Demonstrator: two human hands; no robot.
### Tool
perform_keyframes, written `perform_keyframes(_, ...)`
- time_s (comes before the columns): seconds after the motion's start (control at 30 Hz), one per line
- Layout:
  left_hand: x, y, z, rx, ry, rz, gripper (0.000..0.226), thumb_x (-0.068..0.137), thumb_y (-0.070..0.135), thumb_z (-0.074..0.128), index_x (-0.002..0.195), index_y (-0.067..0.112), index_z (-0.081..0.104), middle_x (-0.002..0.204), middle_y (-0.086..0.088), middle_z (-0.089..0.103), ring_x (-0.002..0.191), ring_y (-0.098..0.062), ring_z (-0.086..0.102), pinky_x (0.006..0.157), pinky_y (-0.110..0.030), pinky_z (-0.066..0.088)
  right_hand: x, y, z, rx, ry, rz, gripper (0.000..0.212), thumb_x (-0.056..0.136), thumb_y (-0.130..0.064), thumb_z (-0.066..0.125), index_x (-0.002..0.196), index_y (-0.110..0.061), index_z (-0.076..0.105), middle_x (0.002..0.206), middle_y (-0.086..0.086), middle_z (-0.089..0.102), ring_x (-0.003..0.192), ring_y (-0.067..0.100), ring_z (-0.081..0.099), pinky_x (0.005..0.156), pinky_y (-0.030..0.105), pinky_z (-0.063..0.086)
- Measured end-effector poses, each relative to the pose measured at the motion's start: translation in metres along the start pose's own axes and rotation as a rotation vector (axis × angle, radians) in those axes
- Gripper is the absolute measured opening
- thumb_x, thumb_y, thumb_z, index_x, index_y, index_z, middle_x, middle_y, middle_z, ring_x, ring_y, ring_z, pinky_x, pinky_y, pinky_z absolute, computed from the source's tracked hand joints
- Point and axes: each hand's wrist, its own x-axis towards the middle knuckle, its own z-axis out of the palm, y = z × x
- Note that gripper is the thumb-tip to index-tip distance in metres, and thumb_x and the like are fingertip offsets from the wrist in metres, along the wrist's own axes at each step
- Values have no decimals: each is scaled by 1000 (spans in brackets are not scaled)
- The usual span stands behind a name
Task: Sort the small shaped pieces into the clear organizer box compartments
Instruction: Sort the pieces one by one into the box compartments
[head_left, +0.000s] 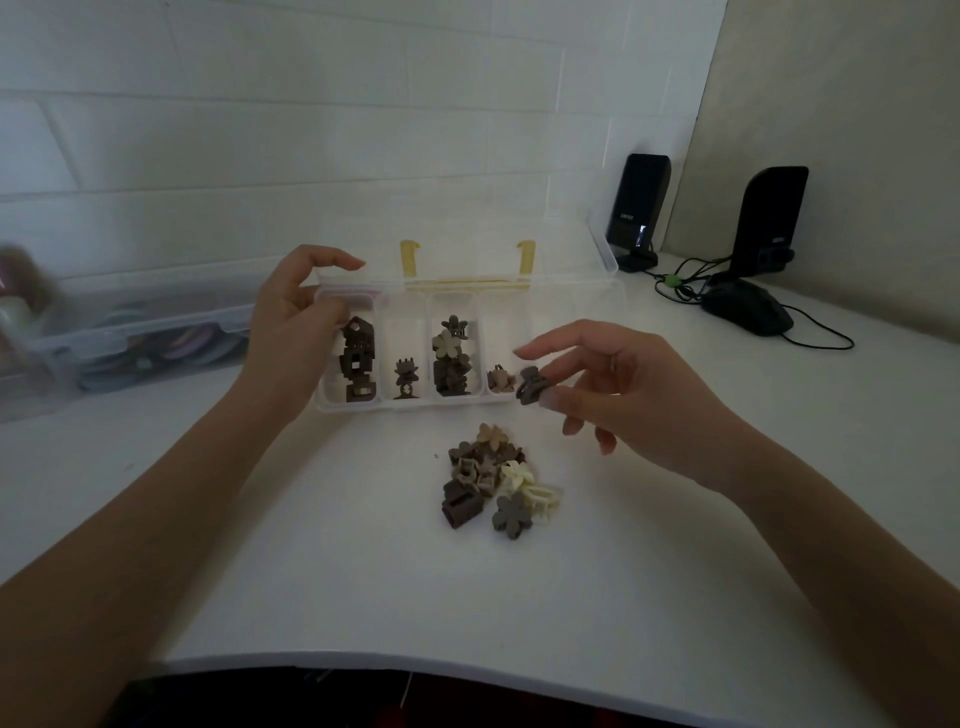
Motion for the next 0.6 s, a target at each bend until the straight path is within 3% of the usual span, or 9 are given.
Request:
perform_keyframes(0.23, 1, -2, -1, -13, -16, -6, 50, 71, -13, 41, 87, 31, 60, 73, -13, 57, 67, -25, 51, 64, -35, 42, 1, 0, -3, 81, 186, 32, 16, 82, -10, 66, 95, -20, 70, 86, 0, 74, 64, 13, 65, 39, 23, 44)
perform_keyframes(0.37, 1, 0, -1, -10, -4, -6, 51, 72, -14, 41, 86, 31, 59, 76, -15, 57, 59, -16, 53, 60, -28, 43, 1, 0, -3, 101, 236, 79, 17, 81, -16, 68, 96, -20, 72, 83, -1, 75, 64, 12, 66, 40, 21, 45)
perform_keyframes(0.47, 0, 0, -1, -12, -8, 1, 50, 73, -14, 41, 87, 30, 59, 76, -16, 58, 56, -13, 54, 56, -26, 45, 2, 3, -7, 10, 401, 49, 13, 79, -23, 70, 92, -24, 72, 76, -6, 73, 60, 3, 58, 44, 22, 47)
perform_keyframes(0.6, 2, 1, -2, 0, -13, 1, 51, 73, -15, 40, 88, 30, 59, 72, -9, 57, 53, -7, 52, 52, -21, 43, 4, 10, -17, -207, 584, 30, 13, 79, -28, 70, 92, -29, 71, 82, -16, 68, 66, 0, 56, 66, 33, 54)
